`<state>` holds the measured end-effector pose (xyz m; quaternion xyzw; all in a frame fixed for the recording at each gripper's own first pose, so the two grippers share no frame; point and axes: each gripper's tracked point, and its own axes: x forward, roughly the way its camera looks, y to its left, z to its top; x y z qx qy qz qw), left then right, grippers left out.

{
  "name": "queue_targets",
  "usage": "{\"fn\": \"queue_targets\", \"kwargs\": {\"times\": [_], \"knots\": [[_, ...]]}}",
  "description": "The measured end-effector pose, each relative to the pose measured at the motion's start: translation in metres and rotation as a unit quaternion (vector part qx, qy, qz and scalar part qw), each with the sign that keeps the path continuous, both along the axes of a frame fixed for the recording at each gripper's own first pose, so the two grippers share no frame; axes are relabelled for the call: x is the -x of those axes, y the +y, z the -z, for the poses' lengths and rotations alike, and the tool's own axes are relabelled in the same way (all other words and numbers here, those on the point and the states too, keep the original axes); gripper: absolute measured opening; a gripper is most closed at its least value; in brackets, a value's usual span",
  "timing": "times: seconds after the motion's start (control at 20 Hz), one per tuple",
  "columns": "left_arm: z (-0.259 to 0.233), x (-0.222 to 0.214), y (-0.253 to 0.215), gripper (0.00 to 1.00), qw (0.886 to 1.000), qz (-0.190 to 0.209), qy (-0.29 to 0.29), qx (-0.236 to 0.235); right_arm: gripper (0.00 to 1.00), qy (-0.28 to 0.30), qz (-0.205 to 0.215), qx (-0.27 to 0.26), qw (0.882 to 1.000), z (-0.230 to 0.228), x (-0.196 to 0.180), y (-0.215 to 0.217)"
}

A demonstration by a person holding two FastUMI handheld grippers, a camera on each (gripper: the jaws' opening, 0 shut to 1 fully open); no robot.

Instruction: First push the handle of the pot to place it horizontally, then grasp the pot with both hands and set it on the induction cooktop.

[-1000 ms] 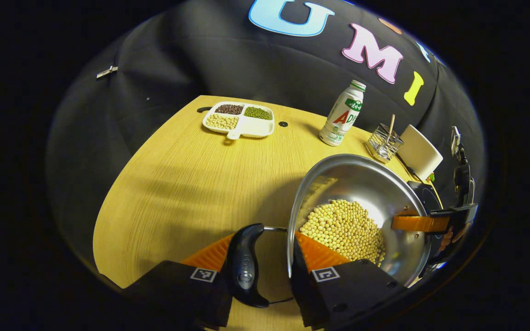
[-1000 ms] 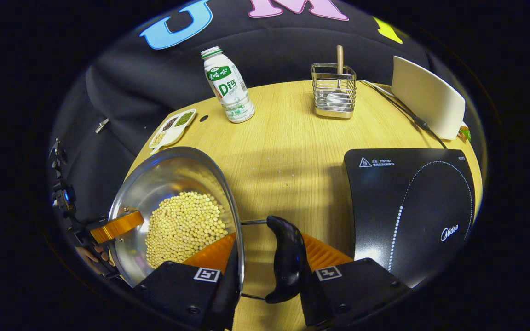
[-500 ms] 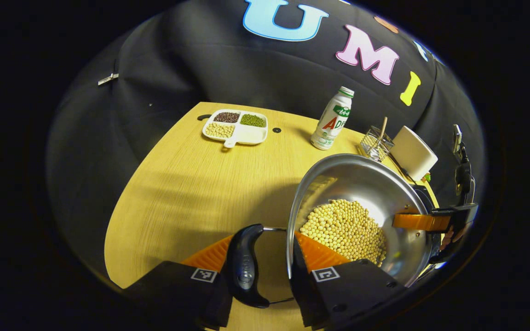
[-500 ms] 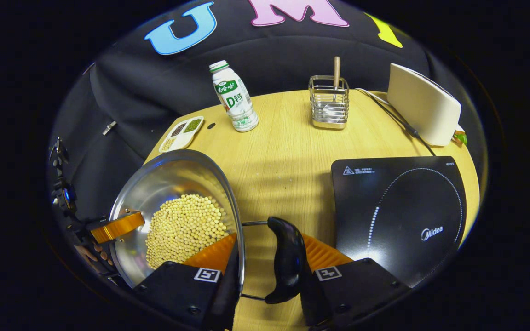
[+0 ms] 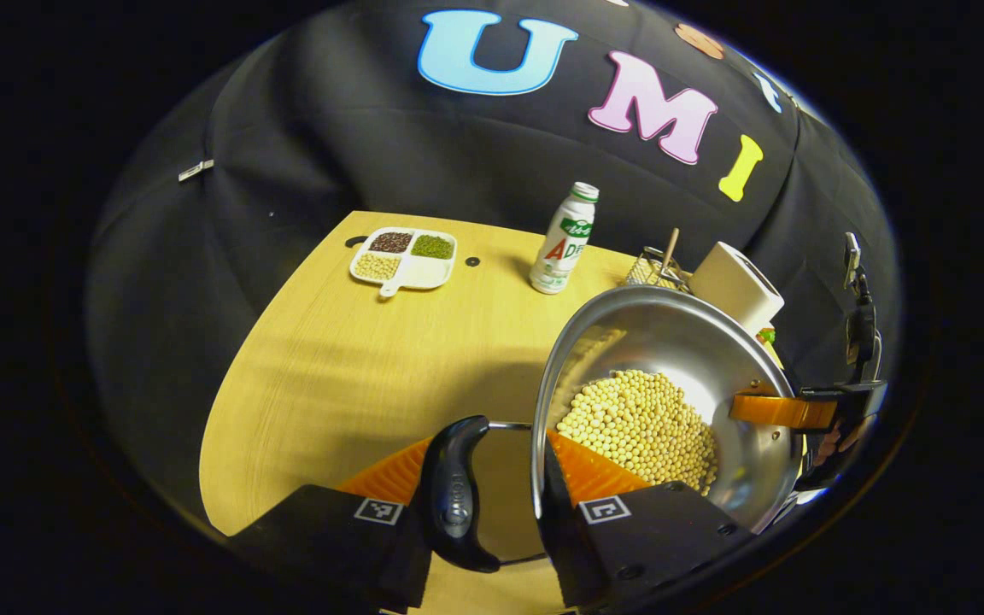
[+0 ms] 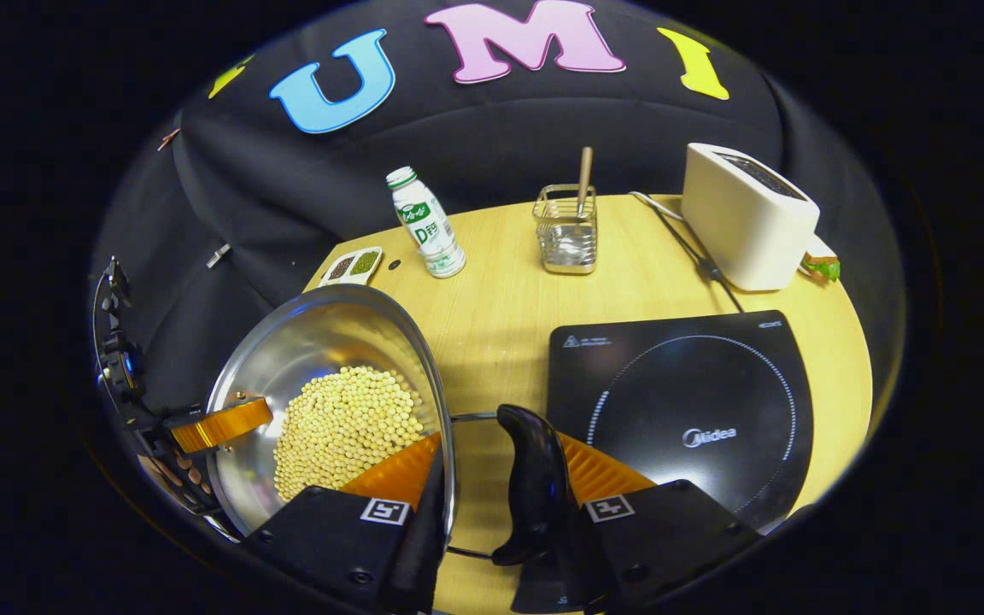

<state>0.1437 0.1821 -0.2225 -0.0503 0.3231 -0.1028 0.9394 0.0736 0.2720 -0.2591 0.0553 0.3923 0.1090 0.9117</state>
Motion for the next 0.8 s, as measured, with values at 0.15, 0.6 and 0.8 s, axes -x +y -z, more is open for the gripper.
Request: {"fn": "queue_targets", "kwargs": {"times": [0.15, 0.6, 0.8], "knots": [[-0.011, 0.006, -0.029, 0.60, 1.000, 0.001, -0.004, -0.001, 0.59, -0.003, 0.002, -0.005, 1.000, -0.014, 0.002, -0.029], [-0.026, 0.012, -0.126, 0.60, 1.000, 0.001, -0.018, 0.005, 0.59, -0.012, 0.007, -0.002, 1.000, -0.040, -0.014, -0.122], [-0.022, 0.009, -0.164, 0.59, 1.000, 0.008, -0.015, 0.004, 0.59, -0.007, 0.016, -0.004, 1.000, -0.038, -0.018, -0.160]]}}
